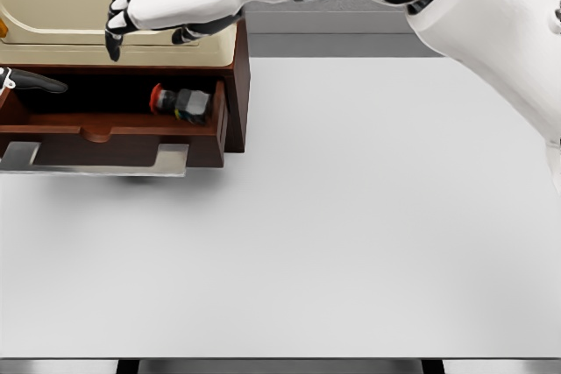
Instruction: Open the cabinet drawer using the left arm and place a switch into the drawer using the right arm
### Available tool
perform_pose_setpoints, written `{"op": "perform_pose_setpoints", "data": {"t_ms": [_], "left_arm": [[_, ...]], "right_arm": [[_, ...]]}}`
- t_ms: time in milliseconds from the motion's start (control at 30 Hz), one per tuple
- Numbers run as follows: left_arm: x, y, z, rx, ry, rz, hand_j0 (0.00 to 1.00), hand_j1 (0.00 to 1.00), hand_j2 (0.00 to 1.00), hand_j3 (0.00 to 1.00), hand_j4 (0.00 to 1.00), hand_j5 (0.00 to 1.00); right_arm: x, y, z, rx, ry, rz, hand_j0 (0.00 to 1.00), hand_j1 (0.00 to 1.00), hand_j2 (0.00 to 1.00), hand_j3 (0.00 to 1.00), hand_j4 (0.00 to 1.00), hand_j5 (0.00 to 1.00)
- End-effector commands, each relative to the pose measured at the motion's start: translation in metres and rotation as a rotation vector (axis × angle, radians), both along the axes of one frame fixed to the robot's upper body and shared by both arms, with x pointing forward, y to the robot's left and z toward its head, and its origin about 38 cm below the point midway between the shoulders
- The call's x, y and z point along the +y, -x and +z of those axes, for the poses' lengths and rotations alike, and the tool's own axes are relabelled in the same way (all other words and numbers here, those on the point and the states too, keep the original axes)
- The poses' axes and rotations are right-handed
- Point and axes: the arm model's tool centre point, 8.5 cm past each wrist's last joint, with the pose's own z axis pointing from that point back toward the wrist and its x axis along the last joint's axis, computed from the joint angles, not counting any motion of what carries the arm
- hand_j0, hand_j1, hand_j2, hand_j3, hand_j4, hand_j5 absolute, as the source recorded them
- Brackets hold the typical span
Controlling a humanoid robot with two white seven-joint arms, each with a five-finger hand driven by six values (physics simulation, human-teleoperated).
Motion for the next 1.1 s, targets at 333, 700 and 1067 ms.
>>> {"op": "perform_pose_setpoints", "data": {"t_ms": [333, 700, 1067], "left_arm": [[-0.001, 0.000, 0.001, 0.004, 0.009, 0.001, 1.00, 1.00, 1.00, 1.00, 1.00, 1.00], [-0.033, -0.016, -0.022, -0.002, 0.138, -0.090, 1.00, 1.00, 1.00, 1.00, 1.00, 1.00], [-0.065, -0.027, -0.036, -0.020, 0.220, -0.170, 1.00, 1.00, 1.00, 1.00, 1.00, 1.00]], "right_arm": [[-0.110, 0.016, -0.005, -0.059, 0.003, -0.117, 1.00, 1.00, 1.00, 1.00, 1.00, 1.00], [-0.269, 0.020, -0.092, 0.191, 0.033, -0.456, 1.00, 1.00, 1.00, 1.00, 1.00, 1.00], [-0.272, 0.020, -0.098, 0.204, 0.042, -0.463, 1.00, 1.00, 1.00, 1.00, 1.00, 1.00]]}}
